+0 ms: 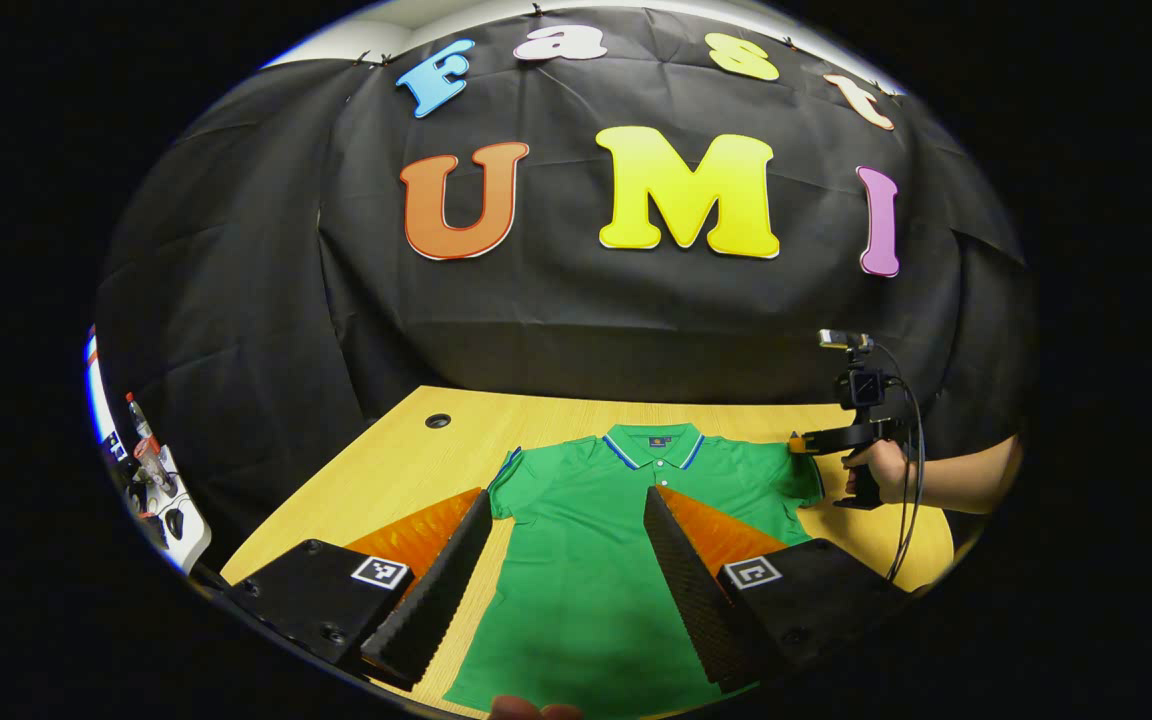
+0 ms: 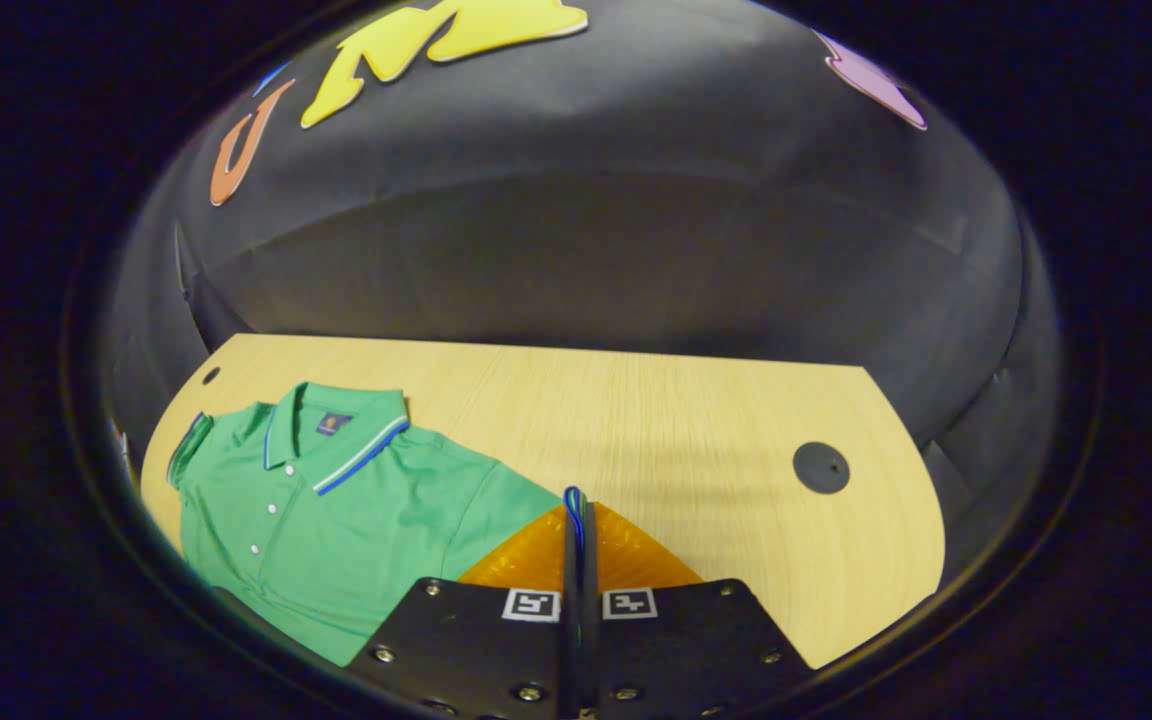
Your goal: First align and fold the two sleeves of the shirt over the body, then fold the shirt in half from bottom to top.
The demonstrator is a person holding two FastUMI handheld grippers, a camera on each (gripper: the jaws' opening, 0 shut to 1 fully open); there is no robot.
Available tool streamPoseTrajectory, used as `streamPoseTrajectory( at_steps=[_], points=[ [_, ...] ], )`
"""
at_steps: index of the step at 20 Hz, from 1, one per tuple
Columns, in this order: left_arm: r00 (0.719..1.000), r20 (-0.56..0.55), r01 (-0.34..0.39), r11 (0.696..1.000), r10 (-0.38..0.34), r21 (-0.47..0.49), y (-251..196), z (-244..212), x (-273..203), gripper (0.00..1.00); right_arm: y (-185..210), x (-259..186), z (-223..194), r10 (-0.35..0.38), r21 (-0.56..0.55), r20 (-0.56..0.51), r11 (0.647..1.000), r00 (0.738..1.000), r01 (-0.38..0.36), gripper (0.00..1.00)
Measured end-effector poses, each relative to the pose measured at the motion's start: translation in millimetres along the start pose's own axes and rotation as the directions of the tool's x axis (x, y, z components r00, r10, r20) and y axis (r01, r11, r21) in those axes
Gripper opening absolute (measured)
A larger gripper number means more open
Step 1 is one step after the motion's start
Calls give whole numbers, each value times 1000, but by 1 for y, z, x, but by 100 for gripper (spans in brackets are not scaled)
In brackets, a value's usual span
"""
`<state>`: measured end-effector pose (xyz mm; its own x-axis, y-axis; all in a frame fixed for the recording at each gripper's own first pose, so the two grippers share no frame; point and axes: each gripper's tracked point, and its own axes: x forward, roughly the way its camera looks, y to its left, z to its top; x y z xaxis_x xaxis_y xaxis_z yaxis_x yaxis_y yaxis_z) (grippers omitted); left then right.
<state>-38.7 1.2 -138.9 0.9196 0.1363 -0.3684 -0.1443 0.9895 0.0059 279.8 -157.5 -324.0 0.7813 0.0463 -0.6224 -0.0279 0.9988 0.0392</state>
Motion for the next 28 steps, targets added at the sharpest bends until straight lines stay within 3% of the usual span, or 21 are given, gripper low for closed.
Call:
streamPoseTrajectory(
  at_steps=[7, 12, 20, 28],
  points=[
    [1000, 13, -9, 998, 10, -60, 23, 2, 1, 98, 45, -32, 32, 36, -9, 38, 999, 999, -35, 1],
    [999, 19, -33, 995, 35, -94, 51, 5, -2, 98, 103, -51, 45, 81, -46, 55, 996, 995, -78, 1],
    [996, 22, -82, 991, 85, -107, 100, 2, -10, 98, 195, -42, 29, 145, -83, 6, 986, 989, -144, 1],
    [991, -2, -135, 980, 136, -148, 140, -11, -19, 98, 229, -39, -5, 154, -143, -66, 976, 986, -162, 1]
  ],
)
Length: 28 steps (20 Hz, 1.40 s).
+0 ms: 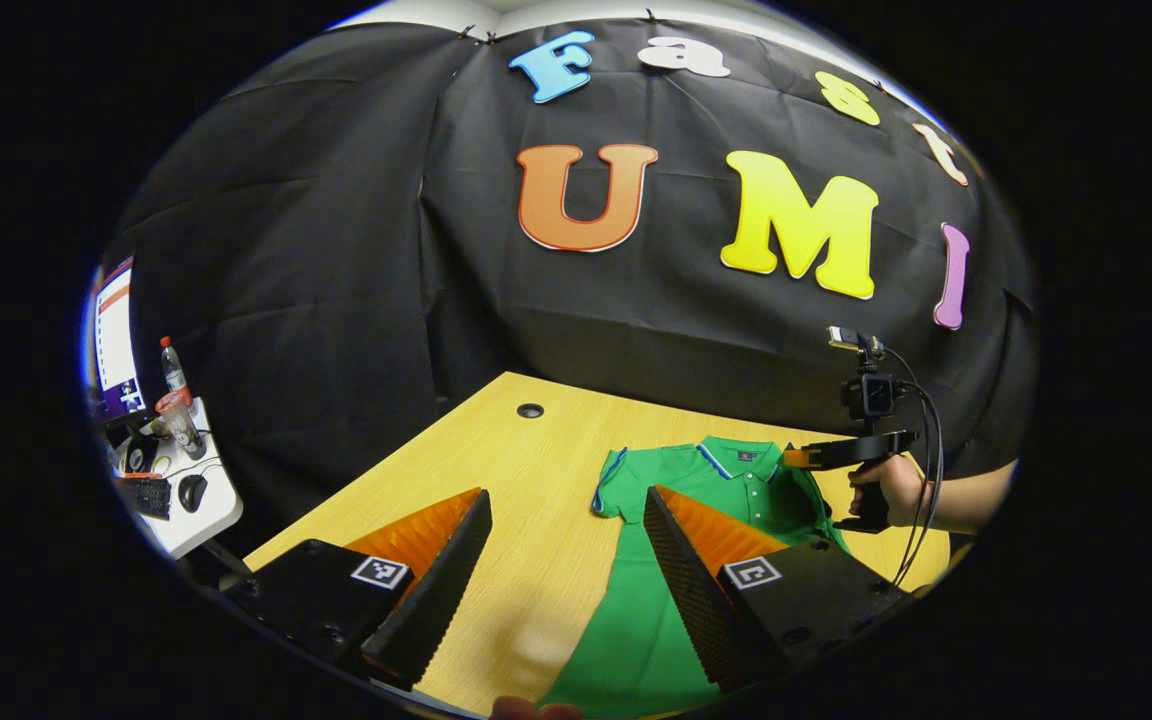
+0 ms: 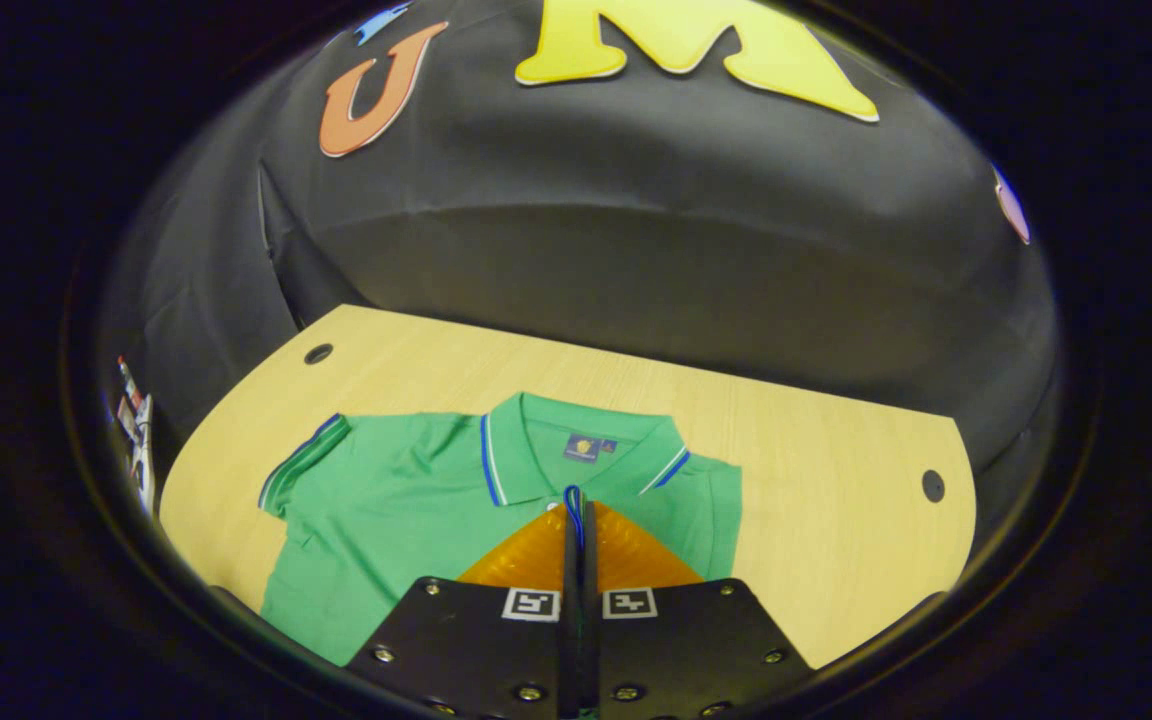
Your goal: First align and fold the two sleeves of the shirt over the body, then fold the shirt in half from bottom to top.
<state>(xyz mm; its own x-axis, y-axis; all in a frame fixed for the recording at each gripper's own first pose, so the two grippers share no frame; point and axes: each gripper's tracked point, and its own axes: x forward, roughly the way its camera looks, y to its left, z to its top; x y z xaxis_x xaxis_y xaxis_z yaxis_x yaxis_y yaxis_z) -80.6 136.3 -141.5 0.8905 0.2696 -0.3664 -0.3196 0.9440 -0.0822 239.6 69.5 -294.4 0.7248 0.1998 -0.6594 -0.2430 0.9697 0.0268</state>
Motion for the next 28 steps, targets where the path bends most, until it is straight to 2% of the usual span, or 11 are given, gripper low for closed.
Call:
streamPoseTrajectory(
  at_steps=[5, 7, 8, 9, 11, 12, 18, 21, 23, 25, 28],
  points=[
    [1000, -13, -3, 1000, 3, -9, 2, -4, 2, 98, 27, 5, -12, 22, -16, -24, 1000, 999, -22, 1],
    [1000, -18, 11, 1000, -11, -1, 0, -4, 1, 98, 45, 7, -14, 58, 10, -25, 998, 998, -57, 1],
    [999, -24, 24, 1000, -24, 1, -1, -6, 1, 98, 54, 6, -15, 93, 37, -26, 995, 995, -92, 8],
    [999, -27, 34, 999, -34, 5, -1, -5, 0, 98, 60, 3, -13, 115, 53, -18, 992, 993, -113, 10],
    [998, -29, 61, 998, -61, 20, -4, -5, 0, 98, 49, -11, 0, 94, 51, 37, 994, 995, -96, 54],
    [997, -25, 77, 997, -76, 31, -6, -5, 0, 98, 42, -23, 4, 79, 49, 60, 995, 995, -81, 65],
    [959, -18, 284, 952, -284, 116, -39, 10, 41, 98, -3, -115, 15, -6, 81, 142, 997, 990, -5, 65],
    [901, -42, 432, 887, -431, 163, -64, 10, 58, 98, -11, -169, 10, -14, 92, 174, 996, 985, -2, 66],
    [887, -58, 461, 864, -459, 204, -65, 6, 80, 98, -15, -201, -2, -20, 91, 181, 996, 983, 4, 65],
    [899, -64, 436, 868, -434, 236, -54, 5, 113, 98, -7, -230, -21, -4, 80, 170, 997, 985, -9, 65],
    [898, -80, 439, 864, -434, 246, -51, -6, 160, 98, 16, -259, -58, 34, -3, 118, 999, 992, -34, 65]
  ],
)
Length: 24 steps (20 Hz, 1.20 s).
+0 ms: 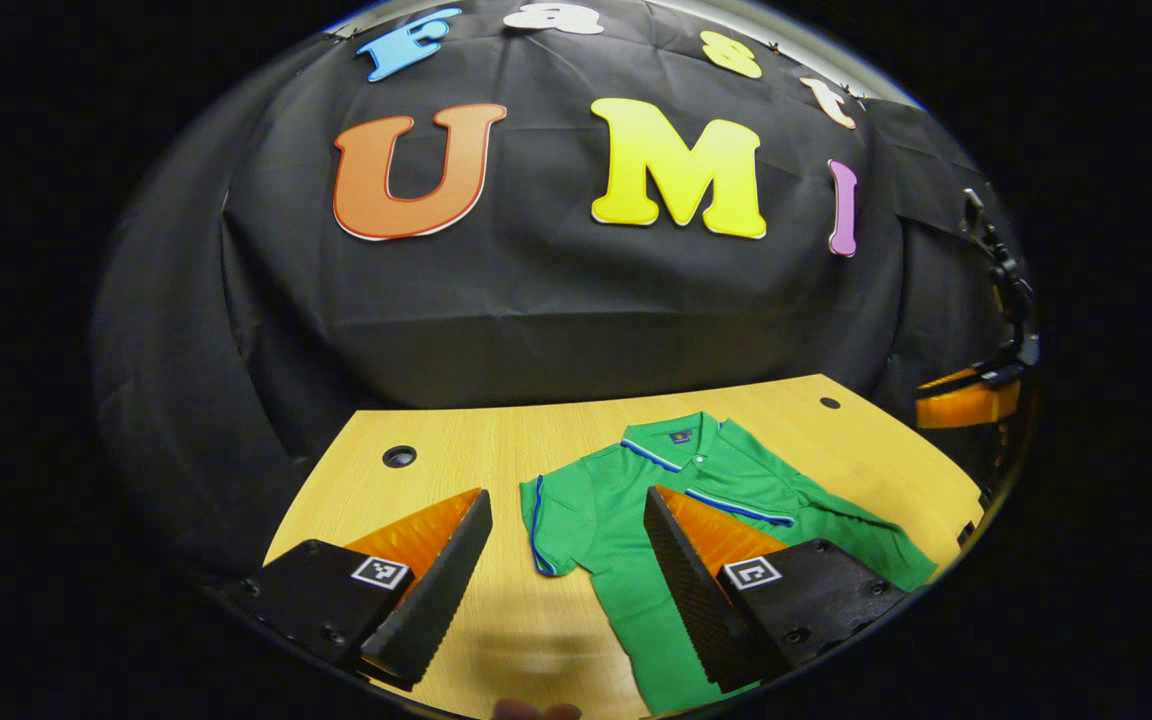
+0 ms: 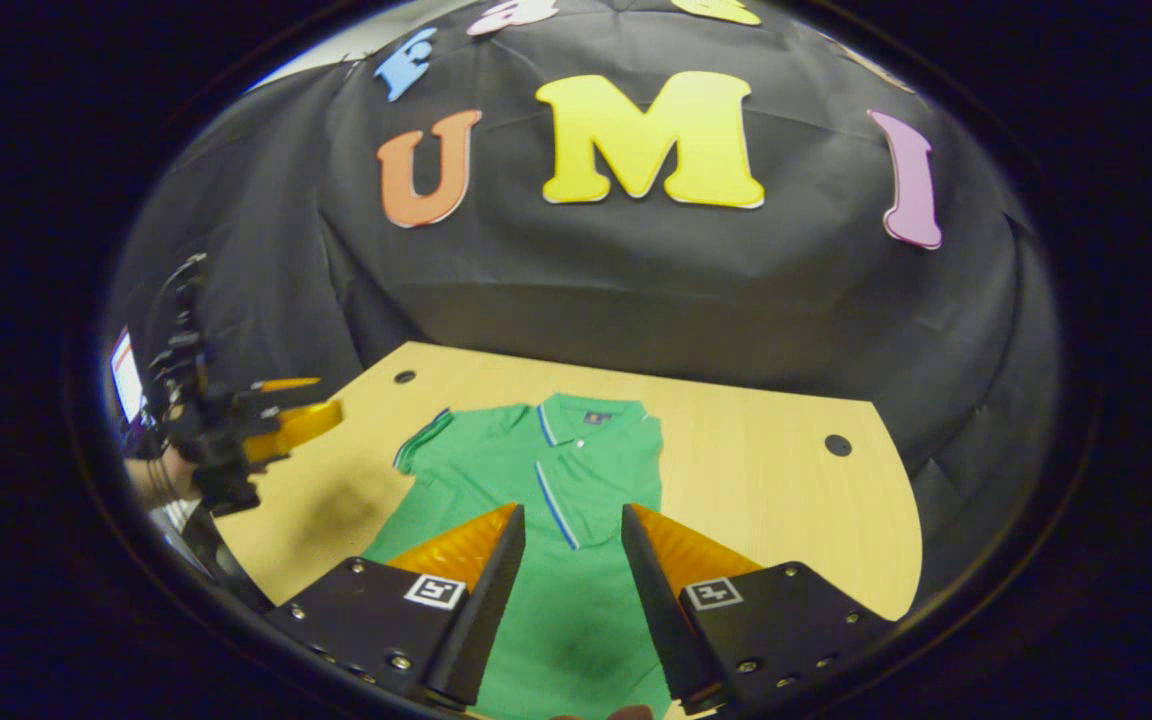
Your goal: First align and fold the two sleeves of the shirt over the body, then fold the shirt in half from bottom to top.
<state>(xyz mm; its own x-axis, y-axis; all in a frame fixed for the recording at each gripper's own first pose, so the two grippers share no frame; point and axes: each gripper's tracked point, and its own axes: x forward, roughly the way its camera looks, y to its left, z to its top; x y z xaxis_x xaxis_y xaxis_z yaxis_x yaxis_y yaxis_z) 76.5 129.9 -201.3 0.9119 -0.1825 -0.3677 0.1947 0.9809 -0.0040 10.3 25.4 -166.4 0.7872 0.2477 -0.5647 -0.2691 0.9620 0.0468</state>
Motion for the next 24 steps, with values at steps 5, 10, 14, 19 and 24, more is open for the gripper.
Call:
streamPoseTrajectory(
  at_steps=[5, 10, 14, 19, 24],
  points=[
    [1000, -6, -19, 999, 19, 31, 22, -15, 61, 98, 21, -28, -10, -9, -67, 24, 998, 1000, 11, 65],
    [997, -67, -30, 993, 38, 116, 37, -44, 109, 99, 16, -33, -6, -37, -8, 43, 999, 998, 37, 65],
    [992, -127, -8, 990, 26, 137, 42, -64, 137, 100, 3, -33, -25, -63, 17, 6, 998, 998, 63, 65],
    [984, -176, 17, 993, 3, 115, 46, -76, 169, 100, -7, -30, -42, -93, 81, -32, 992, 995, 95, 65],
    [969, -246, 27, 994, 0, 109, 54, -88, 184, 95, -14, -28, -56, -104, 123, -47, 986, 993, 109, 66]
  ],
)
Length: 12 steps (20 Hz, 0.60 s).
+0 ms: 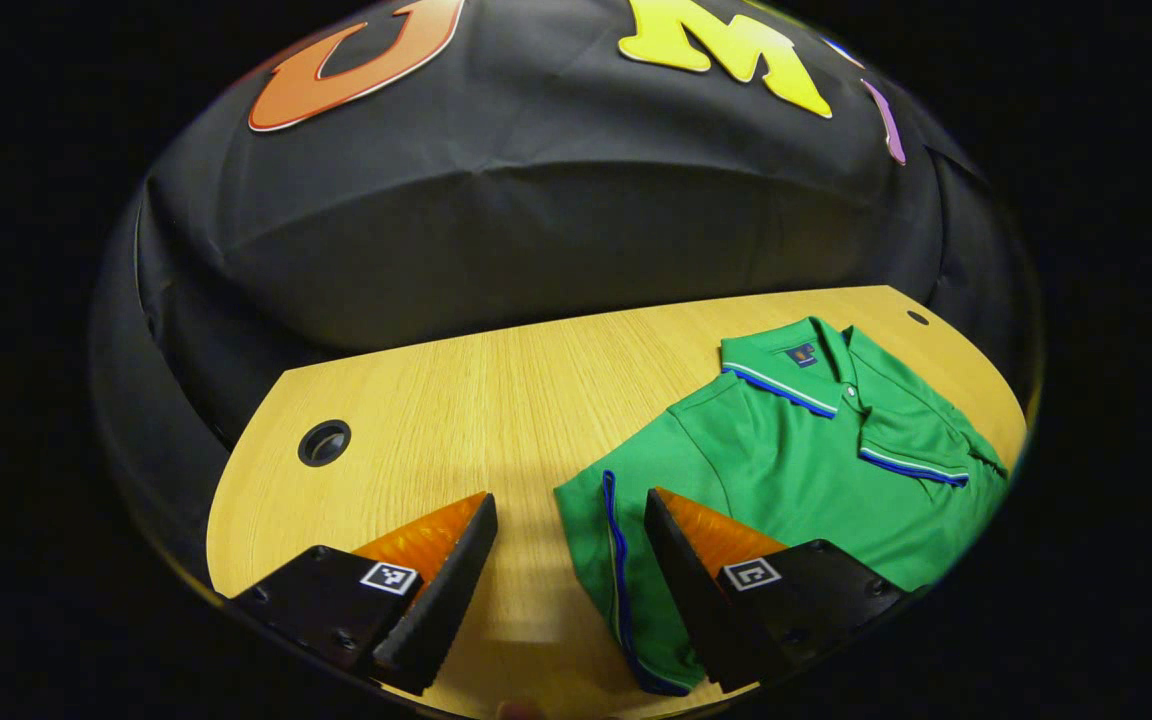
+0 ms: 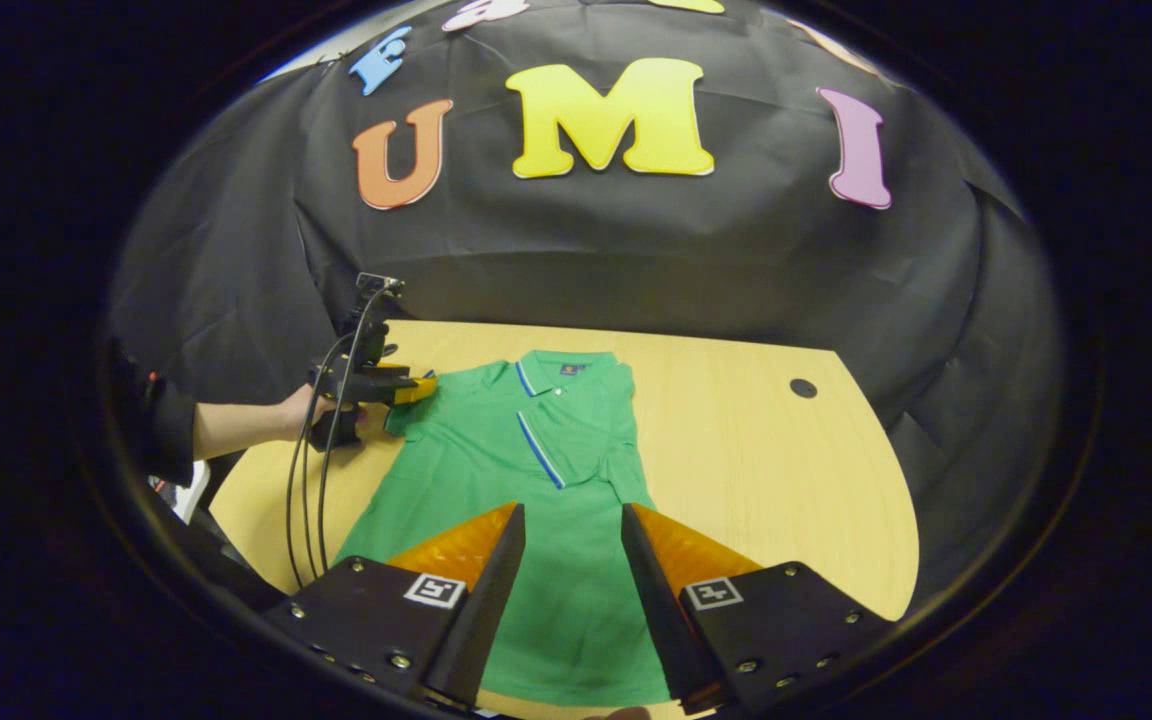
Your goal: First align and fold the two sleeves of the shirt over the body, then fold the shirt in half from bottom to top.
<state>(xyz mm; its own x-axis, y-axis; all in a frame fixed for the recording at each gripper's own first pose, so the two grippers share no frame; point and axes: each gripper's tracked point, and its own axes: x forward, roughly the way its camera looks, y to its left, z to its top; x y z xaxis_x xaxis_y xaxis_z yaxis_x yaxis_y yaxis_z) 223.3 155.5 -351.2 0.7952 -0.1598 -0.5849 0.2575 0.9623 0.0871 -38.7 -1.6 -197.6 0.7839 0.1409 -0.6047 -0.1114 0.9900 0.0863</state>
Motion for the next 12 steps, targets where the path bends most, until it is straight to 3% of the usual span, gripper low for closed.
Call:
streamPoseTrajectory(
  at_steps=[2, 3, 5, 6, 8, 12],
  points=[
    [999, -13, 29, 999, -29, 18, -10, 1, 5, 86, -6, 2, -5, -7, 19, -7, 1000, 1000, 7, 65],
    [999, -23, 48, 999, -47, 22, -17, 0, 8, 76, -10, 2, -6, -13, 30, -8, 999, 1000, 13, 66],
    [998, -41, 54, 998, -52, 37, -22, 0, 9, 36, -16, 3, -9, -23, 59, -9, 998, 1000, 23, 66],
    [998, -55, 30, 998, -27, 55, -19, -1, 10, 31, -19, 4, -11, -26, 73, -11, 997, 1000, 26, 65],
    [998, -41, 51, 997, -49, 54, -25, 7, 5, 12, -21, 4, -13, -28, 95, -8, 995, 1000, 29, 65],
    [996, 31, 80, 994, -82, 79, -30, 38, -12, 8, -23, 2, -16, -26, 119, 1, 993, 1000, 26, 67]
  ],
)
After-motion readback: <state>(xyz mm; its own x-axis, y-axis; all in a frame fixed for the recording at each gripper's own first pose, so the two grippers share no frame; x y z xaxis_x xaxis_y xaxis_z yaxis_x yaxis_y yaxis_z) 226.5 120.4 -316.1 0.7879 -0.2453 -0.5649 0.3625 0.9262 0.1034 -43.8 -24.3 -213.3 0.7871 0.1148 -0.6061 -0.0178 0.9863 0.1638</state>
